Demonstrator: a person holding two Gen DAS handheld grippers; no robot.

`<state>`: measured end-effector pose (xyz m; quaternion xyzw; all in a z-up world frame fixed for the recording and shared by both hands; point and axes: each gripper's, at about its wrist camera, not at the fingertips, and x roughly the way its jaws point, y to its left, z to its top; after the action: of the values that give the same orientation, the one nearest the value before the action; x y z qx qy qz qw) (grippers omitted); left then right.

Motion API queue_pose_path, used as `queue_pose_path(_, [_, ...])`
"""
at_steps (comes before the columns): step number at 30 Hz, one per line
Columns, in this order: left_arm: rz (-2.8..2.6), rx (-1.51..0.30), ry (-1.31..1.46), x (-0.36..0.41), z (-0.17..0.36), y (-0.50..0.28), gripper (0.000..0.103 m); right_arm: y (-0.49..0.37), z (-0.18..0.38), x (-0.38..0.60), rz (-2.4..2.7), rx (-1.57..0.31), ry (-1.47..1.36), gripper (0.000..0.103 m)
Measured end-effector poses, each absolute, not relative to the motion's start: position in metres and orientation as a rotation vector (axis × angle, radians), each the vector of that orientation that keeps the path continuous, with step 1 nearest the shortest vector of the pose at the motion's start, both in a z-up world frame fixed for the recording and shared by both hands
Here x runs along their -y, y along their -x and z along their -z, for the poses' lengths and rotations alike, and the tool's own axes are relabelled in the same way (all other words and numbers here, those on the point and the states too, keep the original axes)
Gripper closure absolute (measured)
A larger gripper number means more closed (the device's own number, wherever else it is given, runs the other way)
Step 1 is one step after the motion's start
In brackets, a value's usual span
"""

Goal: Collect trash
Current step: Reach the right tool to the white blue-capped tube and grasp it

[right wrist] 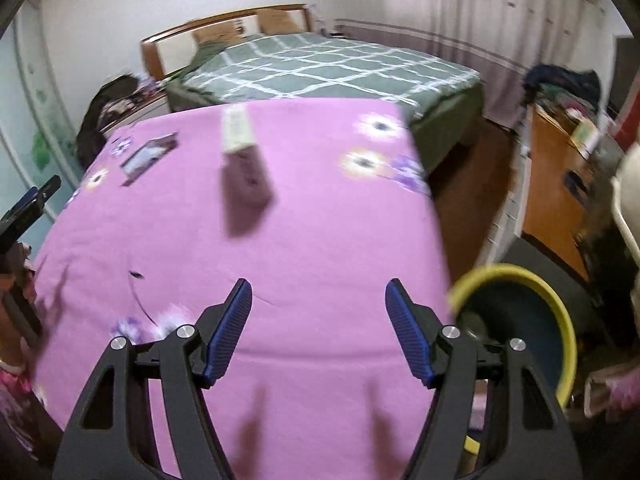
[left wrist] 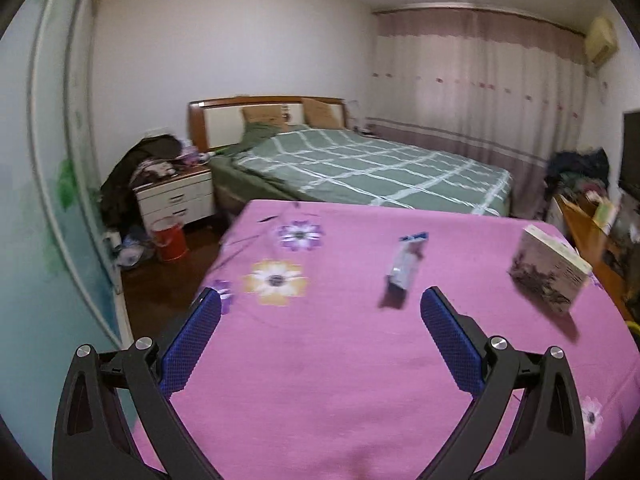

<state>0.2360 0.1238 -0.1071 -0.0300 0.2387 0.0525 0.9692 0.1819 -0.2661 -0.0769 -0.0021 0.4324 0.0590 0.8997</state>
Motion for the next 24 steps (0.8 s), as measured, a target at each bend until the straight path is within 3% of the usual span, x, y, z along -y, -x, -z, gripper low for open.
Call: queue_pose_path(24, [-0.264, -0.484, 0.191, -0.163, 0.11, -0.228, 0.005, -0.361, 0.075, 0.061, -0.376, -0.966, 0.05, 0.037])
